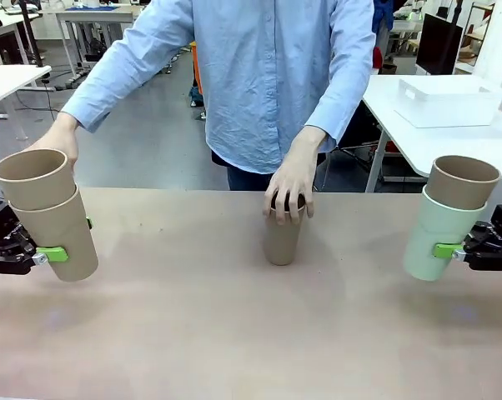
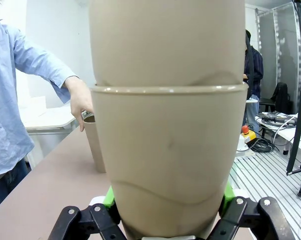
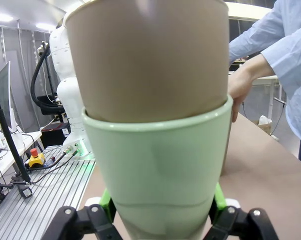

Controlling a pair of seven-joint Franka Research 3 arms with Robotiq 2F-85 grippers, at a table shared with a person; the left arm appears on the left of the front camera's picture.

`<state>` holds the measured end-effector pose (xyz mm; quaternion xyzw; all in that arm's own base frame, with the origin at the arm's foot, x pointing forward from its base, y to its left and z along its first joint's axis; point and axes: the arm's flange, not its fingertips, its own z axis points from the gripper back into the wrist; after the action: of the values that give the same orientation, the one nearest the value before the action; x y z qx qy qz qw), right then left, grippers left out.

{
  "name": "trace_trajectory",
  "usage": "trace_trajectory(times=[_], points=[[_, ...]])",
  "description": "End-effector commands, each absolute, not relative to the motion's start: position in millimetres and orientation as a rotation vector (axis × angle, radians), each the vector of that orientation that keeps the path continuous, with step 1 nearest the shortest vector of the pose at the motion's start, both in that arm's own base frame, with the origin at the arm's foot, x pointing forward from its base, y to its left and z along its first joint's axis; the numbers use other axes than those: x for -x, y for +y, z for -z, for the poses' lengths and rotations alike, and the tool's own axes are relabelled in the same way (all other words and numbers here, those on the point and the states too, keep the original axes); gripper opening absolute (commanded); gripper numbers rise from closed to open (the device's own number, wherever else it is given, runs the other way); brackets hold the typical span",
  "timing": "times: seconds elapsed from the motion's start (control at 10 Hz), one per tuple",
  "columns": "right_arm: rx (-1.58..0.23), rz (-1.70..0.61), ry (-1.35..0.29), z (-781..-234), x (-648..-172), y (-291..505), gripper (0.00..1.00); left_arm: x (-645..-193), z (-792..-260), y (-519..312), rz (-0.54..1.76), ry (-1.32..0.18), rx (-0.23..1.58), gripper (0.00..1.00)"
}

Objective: Stack the cups and store them in the basket.
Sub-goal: Place the stack of Reusable plastic cups into the Pantry Basket.

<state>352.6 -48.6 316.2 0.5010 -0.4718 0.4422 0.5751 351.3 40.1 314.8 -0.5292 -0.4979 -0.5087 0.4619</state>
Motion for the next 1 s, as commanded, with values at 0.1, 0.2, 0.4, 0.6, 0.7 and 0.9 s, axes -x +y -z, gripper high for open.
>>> trace_trajectory(times=[0.1, 0.2, 0.4, 0.6, 0.7, 0.9], points=[[-1.169, -1.038, -1.11, -318.5, -352.6, -49.4, 0.87, -350.9, -317.2, 39.6, 1.257, -1.235, 1.298, 0.84], [-1.169, -1.038, -1.11, -318.5, -352.6, -49.4, 0.87, -350.9, -317.2, 39.6, 1.257, -1.235, 1.298, 0.84], [-1.169, -1.038, -1.11, -318.5, -352.6, -49.4, 0.87, -350.9, -317.2, 39.6, 1.257, -1.235, 1.298, 0.84], [-1.169, -1.038, -1.11, -318.5, -352.6, -49.4, 0.87, -350.9, -317.2, 39.6, 1.257, -1.235, 1.298, 0.84], [-1.169, -1.038, -1.11, -318.5, -352.6, -49.4, 0.87, -350.9, -317.2, 39.6, 1.257, -1.235, 1.298, 0.84], [-1.169, -1.038, -1.11, -318.5, -352.6, -49.4, 0.87, -350.9, -317.2, 39.6, 1.257, -1.235, 1.298, 0.84]])
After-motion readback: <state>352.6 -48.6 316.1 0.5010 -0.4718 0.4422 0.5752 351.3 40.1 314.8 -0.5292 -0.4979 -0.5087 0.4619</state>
